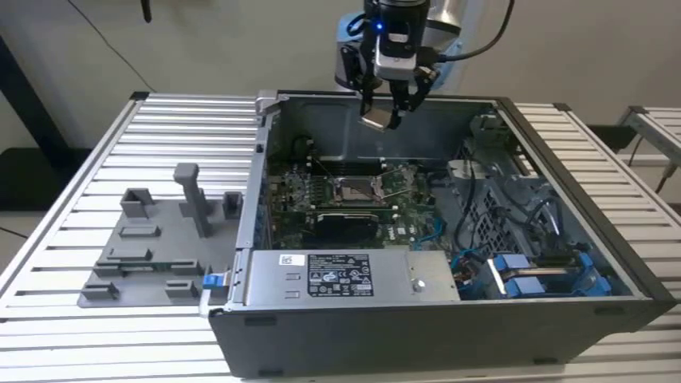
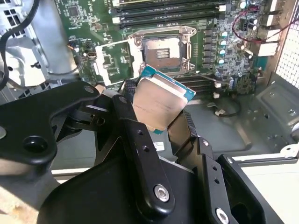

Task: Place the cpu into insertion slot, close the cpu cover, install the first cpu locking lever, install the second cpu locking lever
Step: 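Place the cpu into insertion slot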

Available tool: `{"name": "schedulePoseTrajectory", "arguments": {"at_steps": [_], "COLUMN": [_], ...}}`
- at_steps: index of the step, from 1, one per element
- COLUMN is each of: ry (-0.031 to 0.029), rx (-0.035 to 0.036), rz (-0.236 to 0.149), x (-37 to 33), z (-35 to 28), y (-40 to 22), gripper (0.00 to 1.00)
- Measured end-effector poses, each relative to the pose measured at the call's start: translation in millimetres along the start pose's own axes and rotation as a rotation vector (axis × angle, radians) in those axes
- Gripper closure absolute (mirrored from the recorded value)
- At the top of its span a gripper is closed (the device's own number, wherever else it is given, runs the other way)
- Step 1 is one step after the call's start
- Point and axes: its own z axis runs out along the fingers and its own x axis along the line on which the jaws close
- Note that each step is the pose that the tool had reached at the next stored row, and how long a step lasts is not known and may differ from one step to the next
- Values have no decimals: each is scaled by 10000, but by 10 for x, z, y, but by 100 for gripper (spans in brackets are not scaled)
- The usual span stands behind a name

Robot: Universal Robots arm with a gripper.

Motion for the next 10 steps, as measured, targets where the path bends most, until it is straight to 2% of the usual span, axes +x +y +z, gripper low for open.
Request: {"name": "schedulePoseTrajectory", "arguments": {"at_steps": [10], "ry": [-91], "rx": [-22], "rz": [1029], "x": [0], "z": [17], "y": [-1], "gripper": [46]}}
